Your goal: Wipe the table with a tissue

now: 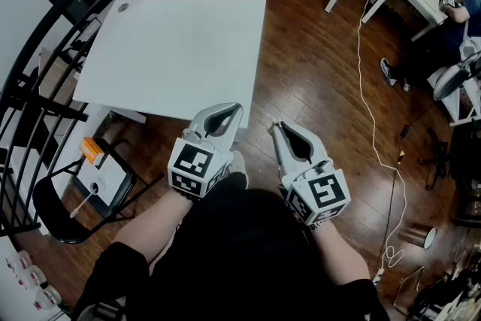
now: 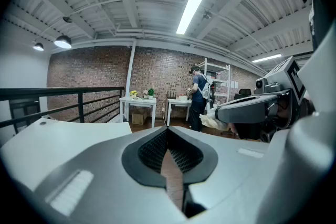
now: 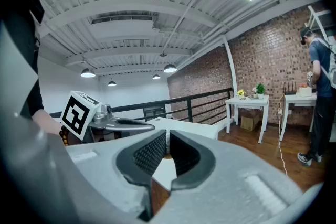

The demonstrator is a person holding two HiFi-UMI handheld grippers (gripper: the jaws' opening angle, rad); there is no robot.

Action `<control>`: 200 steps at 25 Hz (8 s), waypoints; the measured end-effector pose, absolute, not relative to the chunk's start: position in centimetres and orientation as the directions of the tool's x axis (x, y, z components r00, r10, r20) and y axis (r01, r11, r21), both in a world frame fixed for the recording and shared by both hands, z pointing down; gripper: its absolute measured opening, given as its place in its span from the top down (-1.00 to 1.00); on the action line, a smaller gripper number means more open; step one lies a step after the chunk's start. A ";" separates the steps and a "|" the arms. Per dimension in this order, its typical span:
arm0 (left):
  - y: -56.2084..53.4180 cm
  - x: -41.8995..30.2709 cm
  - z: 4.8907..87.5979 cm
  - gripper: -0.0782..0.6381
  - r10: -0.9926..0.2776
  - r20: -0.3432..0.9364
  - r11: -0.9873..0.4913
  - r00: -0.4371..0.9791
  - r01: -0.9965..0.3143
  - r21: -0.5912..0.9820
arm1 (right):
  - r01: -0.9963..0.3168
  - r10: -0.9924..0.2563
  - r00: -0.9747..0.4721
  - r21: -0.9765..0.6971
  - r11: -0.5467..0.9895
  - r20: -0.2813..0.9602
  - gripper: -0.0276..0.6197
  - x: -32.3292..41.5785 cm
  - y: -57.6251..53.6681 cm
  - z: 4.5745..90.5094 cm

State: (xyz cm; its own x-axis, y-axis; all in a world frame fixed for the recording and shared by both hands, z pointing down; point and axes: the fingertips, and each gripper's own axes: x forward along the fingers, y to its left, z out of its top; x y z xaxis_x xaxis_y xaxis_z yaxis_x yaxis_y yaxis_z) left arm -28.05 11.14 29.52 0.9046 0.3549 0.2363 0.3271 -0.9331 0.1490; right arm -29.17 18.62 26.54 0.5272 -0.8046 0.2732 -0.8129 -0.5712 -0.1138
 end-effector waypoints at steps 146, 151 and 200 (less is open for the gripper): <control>-6.4 5.8 44.0 0.75 -0.489 0.607 -0.634 0.627 -0.733 0.246 | -0.801 -0.476 -0.464 -0.124 0.586 0.747 0.89 10.9 -7.8 53.8; -6.5 5.9 43.9 0.75 -0.490 0.606 -0.635 0.627 -0.733 0.245 | -0.806 -0.478 -0.458 -0.122 0.580 0.749 0.89 11.1 -7.9 53.8; -5.8 6.3 43.1 0.75 -0.501 0.594 -0.646 0.629 -0.728 0.227 | -0.889 -0.535 -0.348 -0.090 0.449 0.770 0.88 15.2 -8.1 53.9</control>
